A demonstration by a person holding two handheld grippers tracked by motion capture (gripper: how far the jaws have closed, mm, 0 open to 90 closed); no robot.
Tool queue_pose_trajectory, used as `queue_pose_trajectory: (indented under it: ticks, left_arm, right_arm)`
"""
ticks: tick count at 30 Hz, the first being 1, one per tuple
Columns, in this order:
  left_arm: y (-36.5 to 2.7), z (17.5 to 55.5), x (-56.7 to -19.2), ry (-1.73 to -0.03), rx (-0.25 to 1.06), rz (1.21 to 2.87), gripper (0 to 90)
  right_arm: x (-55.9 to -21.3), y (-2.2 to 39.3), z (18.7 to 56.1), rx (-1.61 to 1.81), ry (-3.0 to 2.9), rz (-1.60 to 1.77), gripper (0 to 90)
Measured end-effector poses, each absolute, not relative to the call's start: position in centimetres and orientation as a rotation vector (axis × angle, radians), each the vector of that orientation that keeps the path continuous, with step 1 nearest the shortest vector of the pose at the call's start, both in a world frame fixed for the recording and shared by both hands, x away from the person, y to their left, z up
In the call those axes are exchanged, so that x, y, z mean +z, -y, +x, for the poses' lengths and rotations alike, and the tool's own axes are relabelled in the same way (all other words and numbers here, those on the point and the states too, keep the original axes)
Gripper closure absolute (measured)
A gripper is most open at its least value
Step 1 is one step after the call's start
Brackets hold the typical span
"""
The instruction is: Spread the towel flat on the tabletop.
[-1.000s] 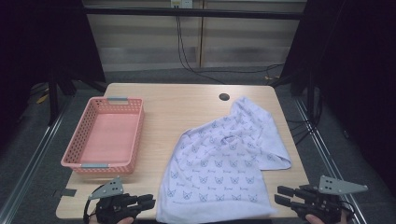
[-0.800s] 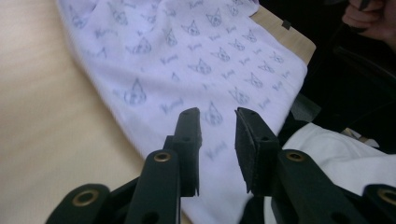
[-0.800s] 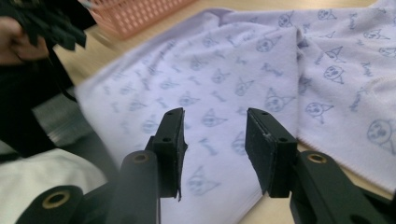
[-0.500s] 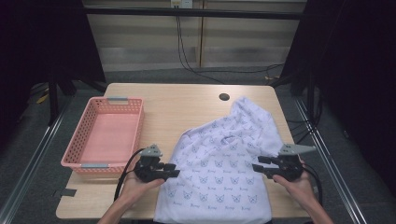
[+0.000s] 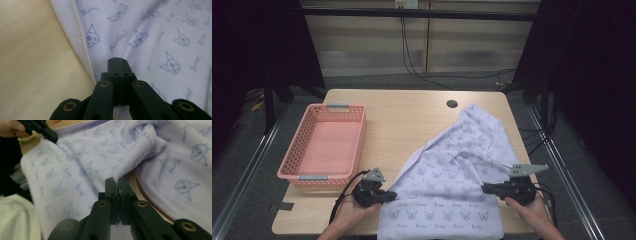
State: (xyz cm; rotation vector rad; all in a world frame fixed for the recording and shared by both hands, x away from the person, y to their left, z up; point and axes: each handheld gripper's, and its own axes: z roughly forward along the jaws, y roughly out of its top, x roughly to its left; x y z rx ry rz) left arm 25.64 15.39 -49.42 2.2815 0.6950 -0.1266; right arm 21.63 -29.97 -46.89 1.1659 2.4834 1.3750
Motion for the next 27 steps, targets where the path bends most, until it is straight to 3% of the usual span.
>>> queue_pose_trajectory:
  ticks: [4,6,7,9,12,16,18,23,24,25,26,27]
  left_arm:
    - [-16.1,23.6,-49.3,-0.662,-0.223,2.302,90.0]
    - [-16.4,22.9,-49.3,-0.643,-0.240,2.286,89.3]
    - [-16.5,23.0,-48.9,-0.643,-0.234,2.252,84.9]
    - [-16.4,23.9,-48.5,-0.659,-0.245,2.177,80.0]
    - [-14.9,26.8,-48.4,-0.711,-0.155,2.127,71.5]
    - [-13.7,29.1,-48.4,-0.737,-0.112,2.114,68.6]
    - [-13.0,30.4,-48.5,-0.755,-0.097,2.096,62.1]
    - [-11.1,31.8,-49.4,-0.764,-0.104,2.122,58.4]
    - [-10.9,31.8,-49.6,-0.762,-0.095,2.146,58.9]
    - [-10.6,31.7,-49.7,-0.775,-0.059,2.173,76.0]
    - [-10.6,31.7,-49.8,-0.783,-0.056,2.184,76.0]
    - [-10.7,31.7,-49.8,-0.781,-0.051,2.192,82.0]
  right_arm:
    - [-47.1,29.9,19.6,1.365,-2.527,1.156,84.2]
    - [-46.9,29.9,18.9,1.373,-2.519,1.151,76.8]
    - [-46.7,30.1,18.8,1.400,-2.500,1.163,73.0]
    - [-46.2,30.5,19.2,1.410,-2.449,1.173,71.3]
    - [-46.0,31.4,21.8,1.363,-2.379,1.213,69.4]
    - [-47.3,31.4,24.1,1.299,-2.398,1.260,62.3]
    - [-48.8,31.1,25.6,1.230,-2.450,1.279,55.5]
    - [-49.8,30.6,25.9,1.165,-2.515,1.252,53.5]
    - [-49.8,30.5,25.7,1.153,-2.512,1.235,56.7]
    - [-49.7,30.5,25.5,1.121,-2.510,1.229,83.5]
    - [-49.7,30.5,25.5,1.121,-2.510,1.229,83.5]
    - [-49.6,30.8,25.5,1.112,-2.487,1.253,87.0]
